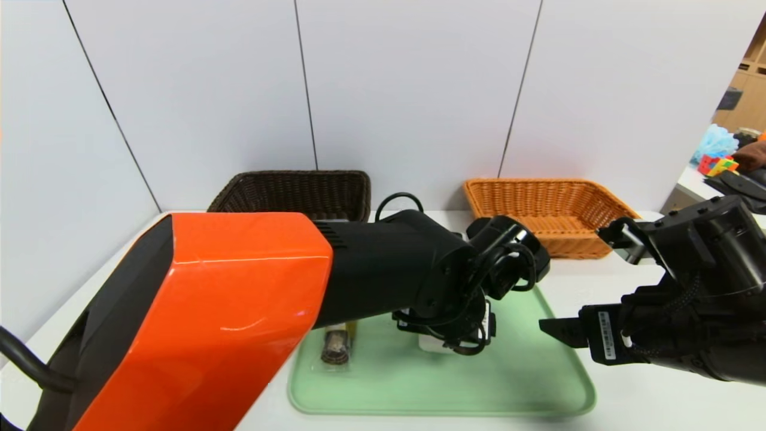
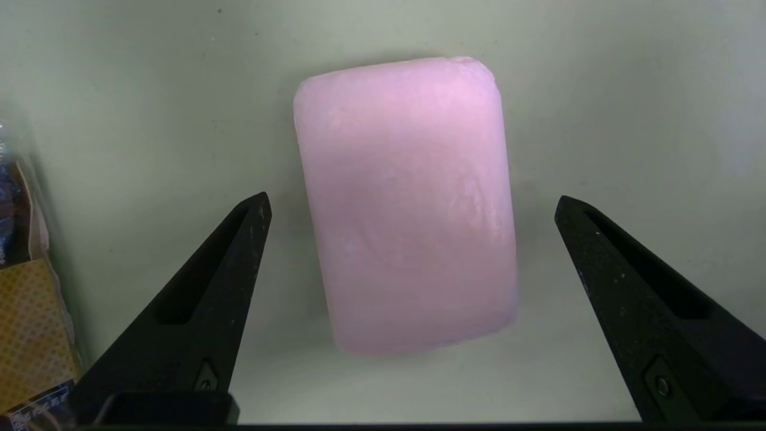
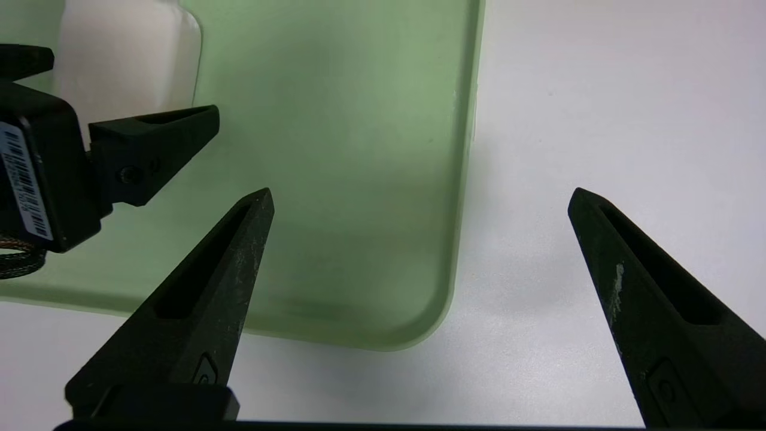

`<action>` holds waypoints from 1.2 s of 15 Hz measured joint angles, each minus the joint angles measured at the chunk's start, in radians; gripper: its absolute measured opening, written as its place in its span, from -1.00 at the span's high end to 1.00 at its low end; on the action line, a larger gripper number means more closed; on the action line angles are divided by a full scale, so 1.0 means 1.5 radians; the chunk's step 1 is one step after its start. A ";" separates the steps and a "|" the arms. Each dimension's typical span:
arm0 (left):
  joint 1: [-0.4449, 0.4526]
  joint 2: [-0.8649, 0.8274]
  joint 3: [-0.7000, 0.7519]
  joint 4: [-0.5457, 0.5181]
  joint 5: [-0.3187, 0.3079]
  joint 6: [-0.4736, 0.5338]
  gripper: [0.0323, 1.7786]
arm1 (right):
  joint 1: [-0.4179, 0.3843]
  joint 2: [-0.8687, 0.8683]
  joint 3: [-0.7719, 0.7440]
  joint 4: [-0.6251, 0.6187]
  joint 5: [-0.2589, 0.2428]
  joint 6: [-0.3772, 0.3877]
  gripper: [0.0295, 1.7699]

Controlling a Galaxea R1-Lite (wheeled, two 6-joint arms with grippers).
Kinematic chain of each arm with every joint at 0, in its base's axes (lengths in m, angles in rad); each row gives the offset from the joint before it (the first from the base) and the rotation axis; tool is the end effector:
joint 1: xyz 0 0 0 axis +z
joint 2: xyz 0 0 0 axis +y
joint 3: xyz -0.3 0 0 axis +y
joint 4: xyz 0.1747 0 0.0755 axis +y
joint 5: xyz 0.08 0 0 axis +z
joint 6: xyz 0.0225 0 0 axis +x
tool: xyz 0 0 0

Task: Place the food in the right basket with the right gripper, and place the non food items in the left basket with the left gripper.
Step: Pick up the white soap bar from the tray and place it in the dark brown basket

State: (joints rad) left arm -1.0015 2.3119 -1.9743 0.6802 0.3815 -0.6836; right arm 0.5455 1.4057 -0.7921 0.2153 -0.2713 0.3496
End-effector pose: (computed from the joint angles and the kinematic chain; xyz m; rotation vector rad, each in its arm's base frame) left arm 0.2471 -0.3706 0.1488 0.0290 0.9205 -0.2602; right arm 0.1790 0.1016 0.1821 0.0004 0.7924 0.1211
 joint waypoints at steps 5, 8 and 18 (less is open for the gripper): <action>0.000 0.009 0.000 0.000 0.009 0.002 -0.90 | 0.000 0.000 0.005 -0.002 0.000 0.000 -0.92; 0.000 0.010 0.000 0.000 0.016 0.002 -0.40 | 0.000 0.000 0.005 -0.002 0.001 -0.001 -0.92; 0.003 -0.004 0.000 0.007 0.049 0.003 -0.08 | 0.000 0.000 0.008 -0.002 0.000 -0.001 -0.92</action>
State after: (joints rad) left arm -0.9977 2.3064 -1.9738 0.6902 0.4551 -0.6787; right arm 0.5455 1.4055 -0.7806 0.2121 -0.2717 0.3483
